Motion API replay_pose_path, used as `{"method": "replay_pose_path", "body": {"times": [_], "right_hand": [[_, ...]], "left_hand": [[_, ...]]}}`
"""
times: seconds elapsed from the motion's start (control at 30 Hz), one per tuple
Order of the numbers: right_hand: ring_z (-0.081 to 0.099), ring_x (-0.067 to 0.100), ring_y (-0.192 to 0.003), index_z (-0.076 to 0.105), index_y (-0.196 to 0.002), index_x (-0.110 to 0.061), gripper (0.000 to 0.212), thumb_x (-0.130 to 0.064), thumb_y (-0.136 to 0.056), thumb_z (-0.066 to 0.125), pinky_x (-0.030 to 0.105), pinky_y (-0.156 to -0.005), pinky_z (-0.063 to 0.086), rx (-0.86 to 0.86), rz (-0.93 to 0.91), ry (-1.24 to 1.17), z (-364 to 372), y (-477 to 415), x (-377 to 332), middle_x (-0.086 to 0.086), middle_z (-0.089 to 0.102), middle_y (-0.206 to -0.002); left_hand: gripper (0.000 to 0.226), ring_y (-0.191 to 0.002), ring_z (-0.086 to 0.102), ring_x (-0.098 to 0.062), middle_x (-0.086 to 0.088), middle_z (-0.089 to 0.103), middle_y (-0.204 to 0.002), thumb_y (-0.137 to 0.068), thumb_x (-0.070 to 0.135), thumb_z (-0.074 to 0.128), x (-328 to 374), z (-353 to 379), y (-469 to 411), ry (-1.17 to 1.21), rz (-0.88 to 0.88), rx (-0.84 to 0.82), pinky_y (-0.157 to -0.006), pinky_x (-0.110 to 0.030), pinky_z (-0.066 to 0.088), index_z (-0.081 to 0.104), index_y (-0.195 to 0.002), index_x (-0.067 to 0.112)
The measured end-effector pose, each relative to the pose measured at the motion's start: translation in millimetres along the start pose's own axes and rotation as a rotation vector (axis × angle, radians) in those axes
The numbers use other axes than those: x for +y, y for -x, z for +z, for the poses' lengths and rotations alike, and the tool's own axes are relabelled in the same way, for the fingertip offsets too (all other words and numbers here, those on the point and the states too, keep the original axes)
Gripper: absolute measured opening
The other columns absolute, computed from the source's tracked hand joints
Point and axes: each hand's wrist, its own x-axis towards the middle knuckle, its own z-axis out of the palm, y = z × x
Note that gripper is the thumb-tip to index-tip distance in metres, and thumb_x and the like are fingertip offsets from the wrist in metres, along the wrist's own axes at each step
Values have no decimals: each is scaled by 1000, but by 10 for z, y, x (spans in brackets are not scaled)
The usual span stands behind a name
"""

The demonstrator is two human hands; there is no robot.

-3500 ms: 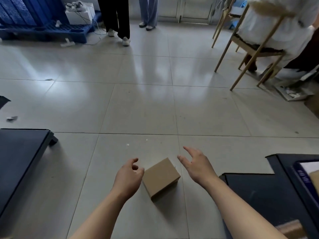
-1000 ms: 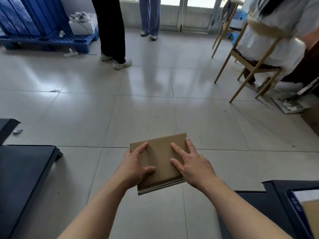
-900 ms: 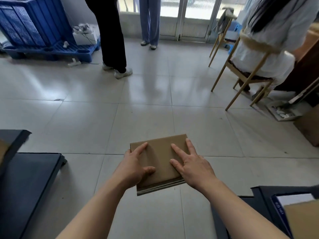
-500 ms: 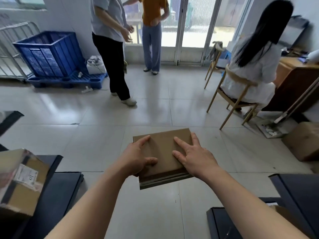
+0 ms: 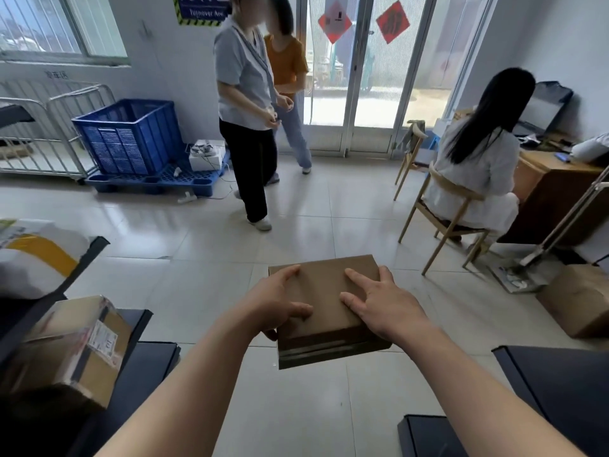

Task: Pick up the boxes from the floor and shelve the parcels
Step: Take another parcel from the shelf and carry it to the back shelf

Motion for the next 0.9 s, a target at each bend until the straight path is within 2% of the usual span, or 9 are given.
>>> {"method": "replay_pose_path", "body": {"times": [0.1,0.27,0.47,0.5,0.57,0.67,0.73,0.83,0.9], "right_hand": [[49,37,-123,19,-146,-49,58,-61,-92,35,42,-99,41,4,-12,-13,25,152,-103,9,13,-154],[48,38,-123,19,-146,-48,60,-61,-91,38,41,-100,41,13,-37,-25,151,315,-258,8,4,-158],[49,40,-122,17,-147,-47,62,-59,-91,41,42,-102,41,-16,-54,-49,316,435,-426,10,-1,-159],[48,41,-122,16,-148,-46,63,-58,-91,42,42,-103,41,-12,-58,-69,343,457,-442,10,-1,-159],[46,40,-123,13,-149,-45,66,-57,-91,44,42,-105,38,16,-69,-131,389,501,-474,8,-2,-159],[40,37,-127,7,-149,-44,77,-51,-89,54,43,-107,36,66,-69,-261,443,543,-524,4,2,-156],[38,35,-127,3,-149,-45,86,-48,-86,61,42,-106,37,85,-51,-334,480,550,-552,3,5,-151],[41,33,-121,-3,-147,-46,98,-44,-81,69,42,-105,41,95,-17,-437,536,539,-590,1,11,-137],[42,32,-117,-7,-147,-44,104,-42,-79,71,41,-105,41,98,15,-488,567,528,-604,0,14,-126]], "left_hand": [[91,-88,65,-30,-3,44,-117,-77,17,77,-64,-36,157,-5,-9,13,-70,-55,58,24,-147,41],[112,-99,58,-36,-7,39,-130,-76,17,78,-276,-63,306,-5,-38,62,-68,-56,58,-4,-149,41],[116,-108,54,-36,-7,31,-144,-74,19,79,-563,-83,416,-11,-42,111,-66,-50,59,-8,-149,39],[118,-111,53,-36,-7,31,-145,-73,19,80,-605,-85,429,-4,-34,124,-69,-49,59,-9,-149,39],[122,-119,49,-33,-8,31,-146,-71,19,81,-688,-94,446,16,-2,164,-83,-49,56,-12,-148,38],[120,-125,45,-28,-9,24,-151,-76,23,77,-755,-120,494,24,29,236,-99,-39,47,-18,-148,33],[114,-120,46,-28,-10,21,-150,-81,26,73,-777,-140,515,27,27,265,-100,-39,45,-19,-148,30],[103,-100,45,-22,-13,21,-146,-85,30,67,-785,-175,563,4,25,278,-99,-37,44,-12,-150,25],[95,-102,48,-25,-13,22,-145,-88,34,63,-788,-197,596,-3,16,287,-99,-34,41,-5,-151,22]]}}
